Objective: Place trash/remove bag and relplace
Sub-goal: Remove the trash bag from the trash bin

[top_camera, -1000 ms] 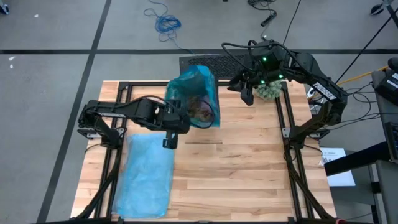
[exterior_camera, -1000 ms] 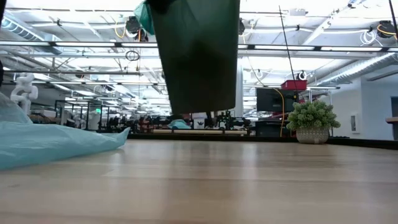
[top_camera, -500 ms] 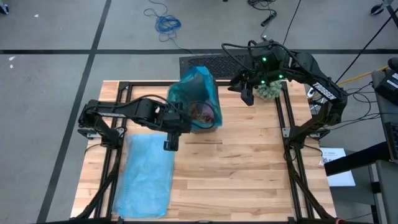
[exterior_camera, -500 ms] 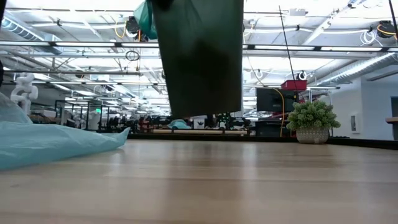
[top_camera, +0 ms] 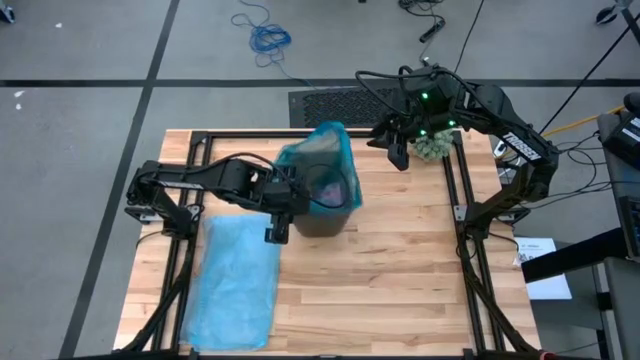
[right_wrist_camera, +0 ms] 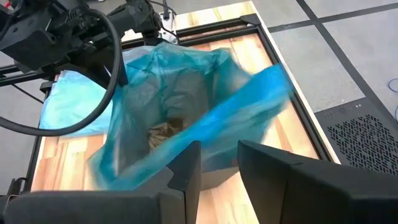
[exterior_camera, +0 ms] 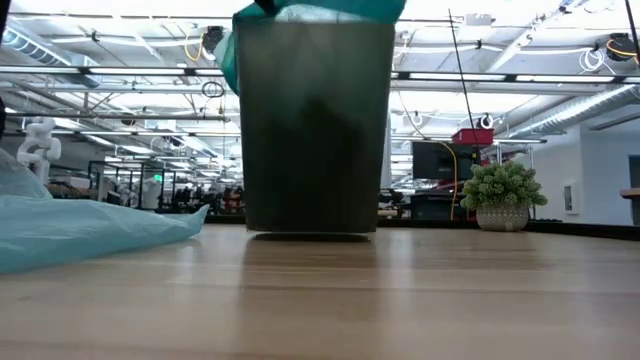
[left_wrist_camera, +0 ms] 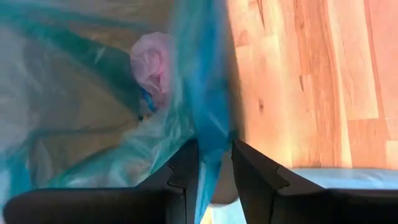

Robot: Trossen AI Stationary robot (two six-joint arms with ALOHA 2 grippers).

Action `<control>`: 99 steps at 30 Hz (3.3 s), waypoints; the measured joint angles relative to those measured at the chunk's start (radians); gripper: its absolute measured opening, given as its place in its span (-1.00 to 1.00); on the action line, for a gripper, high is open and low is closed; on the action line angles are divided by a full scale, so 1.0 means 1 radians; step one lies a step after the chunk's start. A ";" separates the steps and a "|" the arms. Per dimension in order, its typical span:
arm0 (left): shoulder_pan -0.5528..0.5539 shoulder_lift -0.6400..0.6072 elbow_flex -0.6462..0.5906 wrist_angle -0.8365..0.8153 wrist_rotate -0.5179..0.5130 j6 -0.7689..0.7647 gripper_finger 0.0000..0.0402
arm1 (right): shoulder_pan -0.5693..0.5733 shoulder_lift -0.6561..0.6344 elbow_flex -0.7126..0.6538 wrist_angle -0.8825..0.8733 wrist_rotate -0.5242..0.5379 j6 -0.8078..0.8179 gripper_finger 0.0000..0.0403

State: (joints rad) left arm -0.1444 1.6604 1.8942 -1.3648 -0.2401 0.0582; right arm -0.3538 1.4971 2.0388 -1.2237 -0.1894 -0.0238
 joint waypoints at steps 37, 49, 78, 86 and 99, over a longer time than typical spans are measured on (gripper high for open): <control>0.008 -0.007 0.225 -0.032 -0.004 -0.039 -1.00 | 0.000 0.000 0.000 0.000 -0.091 -0.025 -0.51; 0.014 -0.008 0.351 -0.037 0.068 -0.168 -1.00 | 0.000 0.000 0.000 0.001 -0.271 -0.075 -0.51; 0.164 -0.084 0.462 -0.014 0.213 -0.305 -1.00 | 0.385 0.041 0.000 0.136 -0.021 0.341 -0.51; 0.199 -0.145 0.462 -0.003 0.210 -0.312 -1.00 | 0.541 0.041 -0.014 0.030 0.194 0.564 -0.51; 0.189 -0.155 0.462 -0.007 0.211 -0.376 -1.00 | 0.647 -0.031 -0.605 0.741 0.270 0.790 -0.77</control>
State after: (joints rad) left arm 0.0445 1.5055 2.3562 -1.3716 -0.0296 -0.3179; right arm 0.2932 1.4664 1.4340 -0.4830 0.0801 0.7664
